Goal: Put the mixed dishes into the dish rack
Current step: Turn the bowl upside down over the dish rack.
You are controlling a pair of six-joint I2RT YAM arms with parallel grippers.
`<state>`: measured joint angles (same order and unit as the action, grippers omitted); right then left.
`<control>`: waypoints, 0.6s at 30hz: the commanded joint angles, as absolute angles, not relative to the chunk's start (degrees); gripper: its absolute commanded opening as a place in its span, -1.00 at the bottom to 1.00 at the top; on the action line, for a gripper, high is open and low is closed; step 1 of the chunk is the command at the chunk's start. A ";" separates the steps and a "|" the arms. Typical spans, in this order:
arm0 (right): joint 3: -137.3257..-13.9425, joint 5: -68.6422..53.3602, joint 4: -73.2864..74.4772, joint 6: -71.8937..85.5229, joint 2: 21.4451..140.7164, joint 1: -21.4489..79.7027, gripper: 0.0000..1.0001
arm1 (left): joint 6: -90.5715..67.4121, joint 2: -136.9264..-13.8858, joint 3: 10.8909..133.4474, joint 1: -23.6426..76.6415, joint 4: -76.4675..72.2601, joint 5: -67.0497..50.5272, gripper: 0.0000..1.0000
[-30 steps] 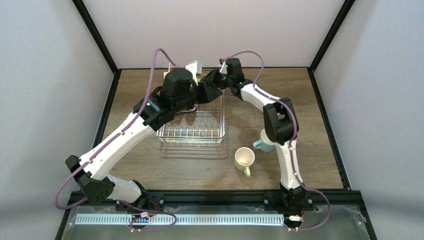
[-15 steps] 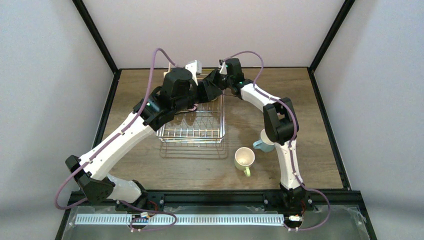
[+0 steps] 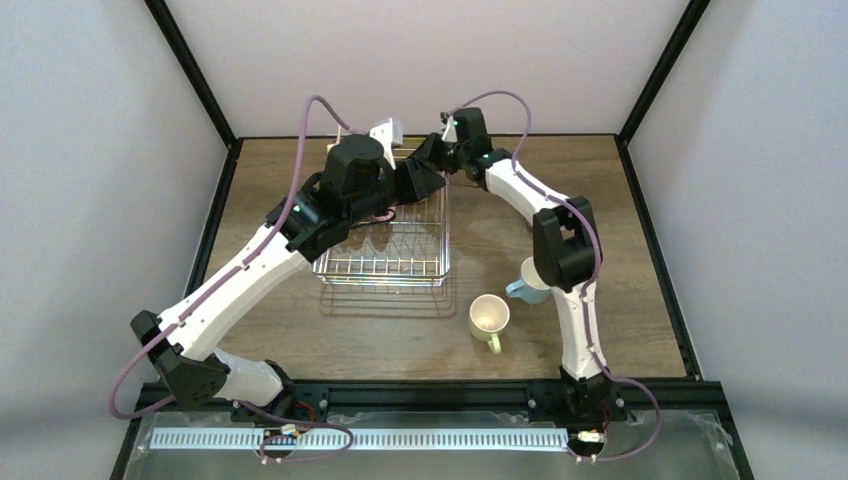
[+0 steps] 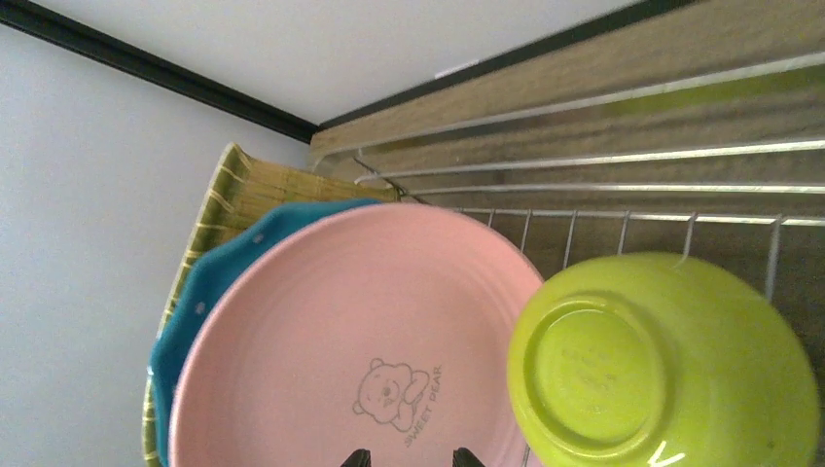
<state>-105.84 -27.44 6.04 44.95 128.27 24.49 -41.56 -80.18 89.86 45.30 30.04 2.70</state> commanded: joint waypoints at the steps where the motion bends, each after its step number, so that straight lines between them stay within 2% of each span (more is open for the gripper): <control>1: -109.96 -23.84 13.20 38.89 121.95 22.97 -0.04 | -40.84 -79.03 88.12 45.08 28.97 2.79 0.78; 8: -112.92 -14.83 25.74 32.11 115.29 21.70 0.00 | -39.02 -79.11 86.91 45.08 27.39 2.63 0.79; 18: -104.22 0.65 40.01 27.66 103.30 18.60 0.00 | -38.28 -80.07 84.91 45.06 24.80 -1.64 0.78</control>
<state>-108.29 -8.40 30.30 30.39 106.43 19.90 -39.42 -79.64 86.63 45.30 26.46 1.08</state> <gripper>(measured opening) 0.500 0.892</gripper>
